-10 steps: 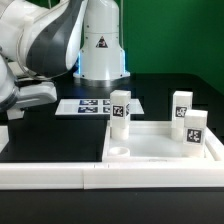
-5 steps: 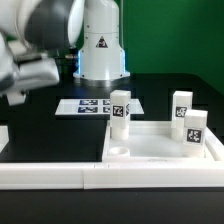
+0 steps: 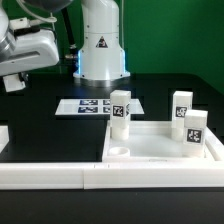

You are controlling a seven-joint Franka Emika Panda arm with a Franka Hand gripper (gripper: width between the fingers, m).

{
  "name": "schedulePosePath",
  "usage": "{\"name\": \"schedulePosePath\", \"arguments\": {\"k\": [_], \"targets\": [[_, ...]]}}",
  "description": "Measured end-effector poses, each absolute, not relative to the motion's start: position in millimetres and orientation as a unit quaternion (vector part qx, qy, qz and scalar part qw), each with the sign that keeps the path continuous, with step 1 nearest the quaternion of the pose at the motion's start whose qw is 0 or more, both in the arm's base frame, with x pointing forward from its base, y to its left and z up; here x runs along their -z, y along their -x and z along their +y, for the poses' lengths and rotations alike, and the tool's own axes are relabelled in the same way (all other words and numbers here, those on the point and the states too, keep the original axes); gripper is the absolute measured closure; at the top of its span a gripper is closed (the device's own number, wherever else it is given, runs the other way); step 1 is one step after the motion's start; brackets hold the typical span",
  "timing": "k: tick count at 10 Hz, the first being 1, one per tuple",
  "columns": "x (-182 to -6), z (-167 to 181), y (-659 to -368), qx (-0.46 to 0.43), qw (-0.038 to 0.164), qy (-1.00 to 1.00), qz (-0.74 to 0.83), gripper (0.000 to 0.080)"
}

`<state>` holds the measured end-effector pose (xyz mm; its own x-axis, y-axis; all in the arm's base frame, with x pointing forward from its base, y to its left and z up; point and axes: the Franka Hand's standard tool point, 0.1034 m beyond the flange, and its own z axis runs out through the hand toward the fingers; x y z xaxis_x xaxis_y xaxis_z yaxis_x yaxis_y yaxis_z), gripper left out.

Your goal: Assemble square table

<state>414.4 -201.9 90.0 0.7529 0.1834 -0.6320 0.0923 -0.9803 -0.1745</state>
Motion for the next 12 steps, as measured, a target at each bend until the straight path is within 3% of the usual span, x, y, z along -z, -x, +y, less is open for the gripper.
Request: {"name": "schedulePosePath", "arguments": {"k": [1,3,5,6,10,12], "targets": [[-92.2,-196,-423,-0.309,0.06,0.947,-0.058,0.0509],[-113.9,-142,-454,-0.258,0.04,0.964,-0.042,0.0509],[-133.1,-103,-502,-0.189,0.016,0.981,-0.034,0.0509],[-141.3,-97,-518,-0.148,0.007,0.988,-0.045,0.0509],[-135.5,-106,-518,-0.025,-0.004,0.999,-0.044,0.0508],[-140.2,-93,-541,0.064,-0.023,0.997,-0.023,0.0508]]}}
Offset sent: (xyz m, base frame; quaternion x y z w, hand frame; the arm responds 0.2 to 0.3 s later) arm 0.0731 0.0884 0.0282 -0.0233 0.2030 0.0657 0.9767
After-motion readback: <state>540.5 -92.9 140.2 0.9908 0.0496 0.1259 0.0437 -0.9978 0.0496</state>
